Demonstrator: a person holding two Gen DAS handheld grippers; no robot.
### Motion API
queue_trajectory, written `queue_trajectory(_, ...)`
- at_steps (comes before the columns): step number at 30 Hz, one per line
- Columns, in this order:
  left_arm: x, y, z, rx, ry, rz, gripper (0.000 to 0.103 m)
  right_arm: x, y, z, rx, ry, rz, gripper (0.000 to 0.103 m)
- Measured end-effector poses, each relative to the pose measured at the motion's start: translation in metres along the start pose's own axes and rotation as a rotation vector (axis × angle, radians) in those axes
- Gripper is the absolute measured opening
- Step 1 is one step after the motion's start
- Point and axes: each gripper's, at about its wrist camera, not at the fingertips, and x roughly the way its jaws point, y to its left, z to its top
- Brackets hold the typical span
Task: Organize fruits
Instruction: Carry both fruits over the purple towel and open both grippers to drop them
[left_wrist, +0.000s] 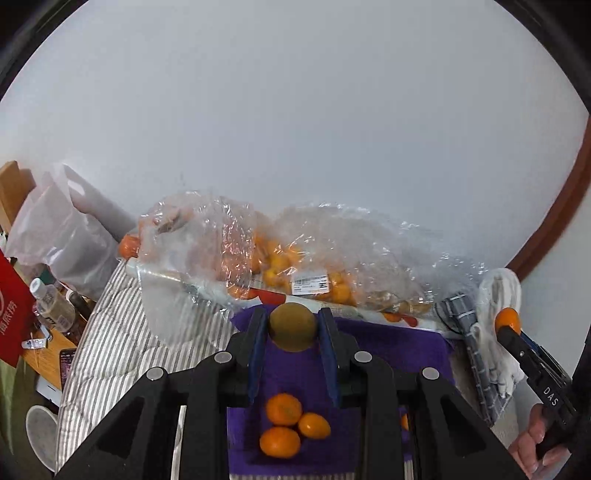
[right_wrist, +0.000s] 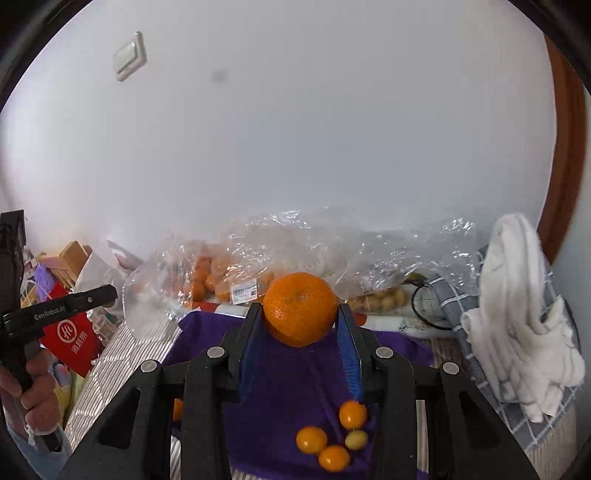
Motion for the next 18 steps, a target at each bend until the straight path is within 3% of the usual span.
queue_trajectory(10, 0.080, 0.018, -0.015, 0.030, 0.136, 0.040, 0.026, 0.061, -0.040, -0.015, 0.046, 0.129, -0.045, 0.039)
queue_trajectory(18, 0.112, 0.015, -0.026, 0.052, 0.215, 0.040, 0.026, 0.099, -0.066, -0.036, 0.039, 0.248, -0.095, 0.039)
